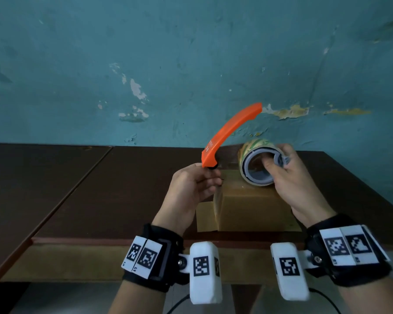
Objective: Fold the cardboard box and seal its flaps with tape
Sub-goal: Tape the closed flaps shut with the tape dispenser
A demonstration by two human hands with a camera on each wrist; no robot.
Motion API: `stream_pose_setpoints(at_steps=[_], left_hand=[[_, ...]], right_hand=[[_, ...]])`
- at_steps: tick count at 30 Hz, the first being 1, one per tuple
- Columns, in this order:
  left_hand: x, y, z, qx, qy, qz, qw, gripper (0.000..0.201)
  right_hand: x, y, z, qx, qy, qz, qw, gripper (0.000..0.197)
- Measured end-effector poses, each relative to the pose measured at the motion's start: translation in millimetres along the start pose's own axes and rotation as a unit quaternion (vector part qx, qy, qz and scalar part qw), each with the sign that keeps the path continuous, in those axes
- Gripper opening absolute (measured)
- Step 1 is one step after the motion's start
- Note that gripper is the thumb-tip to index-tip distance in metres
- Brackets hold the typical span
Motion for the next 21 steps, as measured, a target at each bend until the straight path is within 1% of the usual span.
stream_pose_setpoints(at_steps=[2,4,6,8,11,14,16,21], left_hand=[[2.5,-0.7,1.5,0.008,0.003,-0.015,1.000,0.017],[5.0,-1.2,3.5,0.018,-0.003,-0.026,0.999,0.021],[5.6,-1.7,4.8,0.021,-0.001,-0.021,1.000,0.022],[5.9,-2.8,4.9,0.017,0.002,-0.013,1.000,0.022],[10.5,-4.5,4.3,0.002,0.021,-0.021,1.000,0.025],[17.9,-8.4,5.1,-0.025,0.075,-0.051,0.996,0.031],[22.4,-11.5,6.7,-0.040,0.104,-0.069,0.991,0.032],[27.8,-16.8,9.0,-0.032,0.115,-0.085,0.989,0.030]], right_hand=[[-1.5,-1.4,0.8,0.005,-0.023,-0.001,1.000,0.019],[-2.9,-2.1,2.0,0.011,-0.038,-0.003,0.999,0.014],[-3.3,-2.4,2.3,0.012,-0.042,-0.004,0.999,0.010],[-2.9,-2.3,2.0,0.006,-0.040,-0.003,0.999,0.011],[-2.5,-2.1,2.7,-0.001,-0.043,0.003,0.999,0.019],[-4.9,-1.6,2.1,-0.003,-0.080,0.008,0.997,0.029],[-6.9,-2.0,2.4,-0.007,-0.116,0.001,0.993,0.031],[-8.7,-2.4,3.9,-0.026,-0.150,-0.011,0.988,0.039]])
Point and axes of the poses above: each hand's wrist, its own y-axis towards the middle knuckle, its own x-axis out of the back of the hand, z = x × y, the point moved 4 cm from there along y, towards the middle knuckle, and after that the axes turned 2 degrees about -z, right-handed, at the moved point
